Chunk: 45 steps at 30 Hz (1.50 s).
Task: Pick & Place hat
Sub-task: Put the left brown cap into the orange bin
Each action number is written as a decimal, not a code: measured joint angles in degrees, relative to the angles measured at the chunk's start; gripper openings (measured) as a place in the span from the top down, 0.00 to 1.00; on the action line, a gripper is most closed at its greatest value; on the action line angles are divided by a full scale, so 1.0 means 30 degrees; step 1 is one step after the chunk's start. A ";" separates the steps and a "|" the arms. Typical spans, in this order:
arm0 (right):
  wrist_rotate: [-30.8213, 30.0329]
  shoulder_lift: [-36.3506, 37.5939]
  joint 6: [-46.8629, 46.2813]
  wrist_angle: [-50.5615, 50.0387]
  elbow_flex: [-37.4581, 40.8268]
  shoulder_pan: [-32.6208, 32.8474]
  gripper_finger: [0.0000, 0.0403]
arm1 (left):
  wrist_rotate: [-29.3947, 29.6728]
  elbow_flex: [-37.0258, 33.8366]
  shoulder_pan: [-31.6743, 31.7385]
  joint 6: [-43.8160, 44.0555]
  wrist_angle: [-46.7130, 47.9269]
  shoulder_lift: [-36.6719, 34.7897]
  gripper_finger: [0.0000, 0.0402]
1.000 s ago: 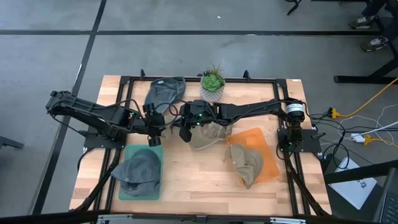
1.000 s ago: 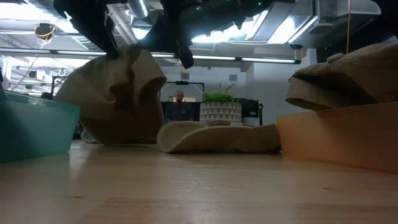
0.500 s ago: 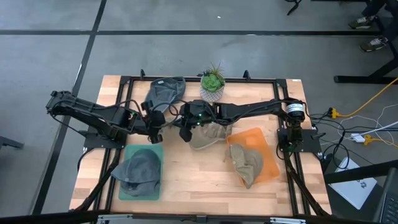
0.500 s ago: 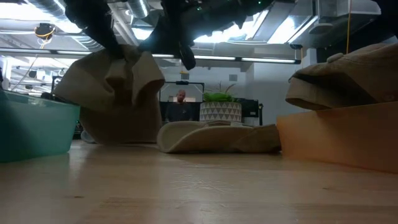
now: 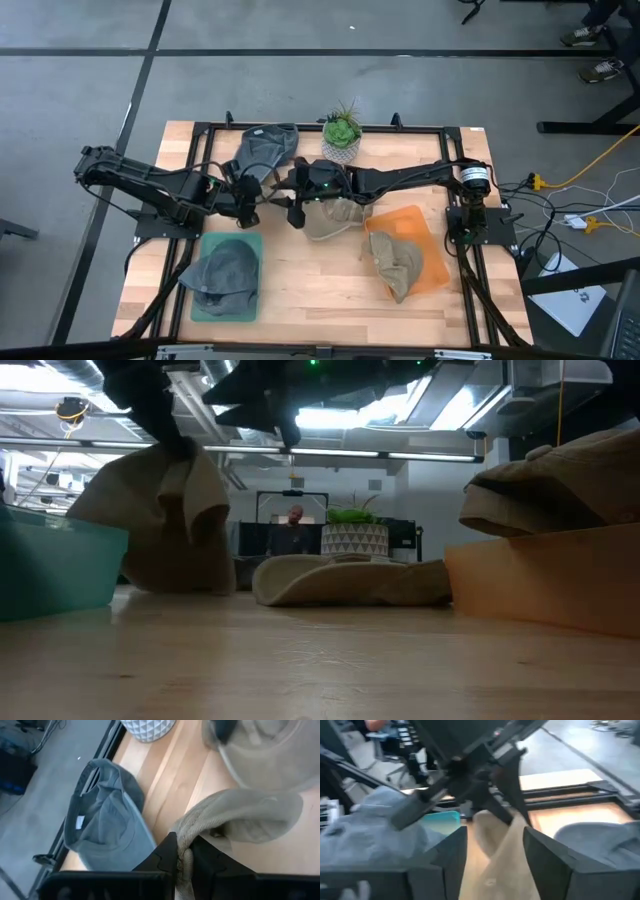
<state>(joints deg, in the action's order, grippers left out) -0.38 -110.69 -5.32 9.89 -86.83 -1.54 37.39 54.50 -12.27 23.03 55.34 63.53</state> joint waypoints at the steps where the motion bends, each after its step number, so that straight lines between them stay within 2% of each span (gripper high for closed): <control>1: -0.0332 0.0000 0.0000 -0.0013 0.0000 -0.0007 0.51 | 0.0000 0.0000 0.0007 -0.0007 -0.0261 0.0000 0.94; 18: -0.5291 0.0000 0.1590 -0.0931 0.0000 0.1231 0.48 | 0.0881 0.0000 0.0060 0.0839 -0.2671 0.0000 0.94; 30: -0.7652 0.0000 0.0837 -0.2122 0.0000 0.1375 0.49 | -0.0047 0.0000 0.0306 0.1107 -0.4082 0.0000 0.94; 34: -0.8977 0.0000 0.0345 -0.2127 0.0000 0.1384 0.58 | -0.0452 0.0000 0.0306 0.1129 -0.4082 0.0000 0.94; 38: -0.8978 -0.0007 0.0293 -0.2126 0.0000 0.1384 0.74 | -0.0465 0.0000 0.0242 0.1109 -0.4050 0.0000 0.94; 42: -0.8320 -0.0007 0.0371 -0.2126 0.0000 0.1384 0.93 | -0.0488 0.0000 0.0218 0.1071 -0.3921 0.0000 0.93; 45: -0.7588 -0.0007 0.0334 -0.2192 0.0000 0.1384 0.97 | -0.0492 0.0000 0.0218 0.0981 -0.3878 0.0000 0.91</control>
<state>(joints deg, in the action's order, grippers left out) -23.14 -110.72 -4.32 3.31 -86.83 2.61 35.91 54.50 -11.62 25.97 43.70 63.53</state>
